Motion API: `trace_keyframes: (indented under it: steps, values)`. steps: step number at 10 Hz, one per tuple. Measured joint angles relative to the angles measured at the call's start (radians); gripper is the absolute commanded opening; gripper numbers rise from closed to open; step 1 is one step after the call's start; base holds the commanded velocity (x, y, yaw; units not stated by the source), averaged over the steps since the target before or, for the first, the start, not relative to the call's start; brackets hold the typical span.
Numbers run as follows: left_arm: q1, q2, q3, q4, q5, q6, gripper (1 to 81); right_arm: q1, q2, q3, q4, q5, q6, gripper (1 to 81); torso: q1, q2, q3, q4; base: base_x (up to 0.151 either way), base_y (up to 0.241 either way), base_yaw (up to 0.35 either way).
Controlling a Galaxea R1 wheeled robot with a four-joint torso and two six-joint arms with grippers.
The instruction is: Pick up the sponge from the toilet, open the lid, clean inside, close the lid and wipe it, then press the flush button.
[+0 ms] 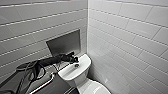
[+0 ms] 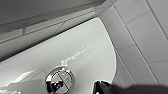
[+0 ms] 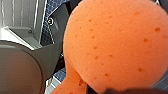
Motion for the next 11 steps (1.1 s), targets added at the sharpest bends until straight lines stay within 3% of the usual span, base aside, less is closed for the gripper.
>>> trace_keyframes:
  steps: [11]
  values:
    - [0.033,0.066,-0.175,0.070,0.007,-0.017,1.0,-0.002,0.005,0.000,0.000,0.002,0.000,1.0,0.001,0.000,-0.028,0.000,0.000,0.000,0.000]
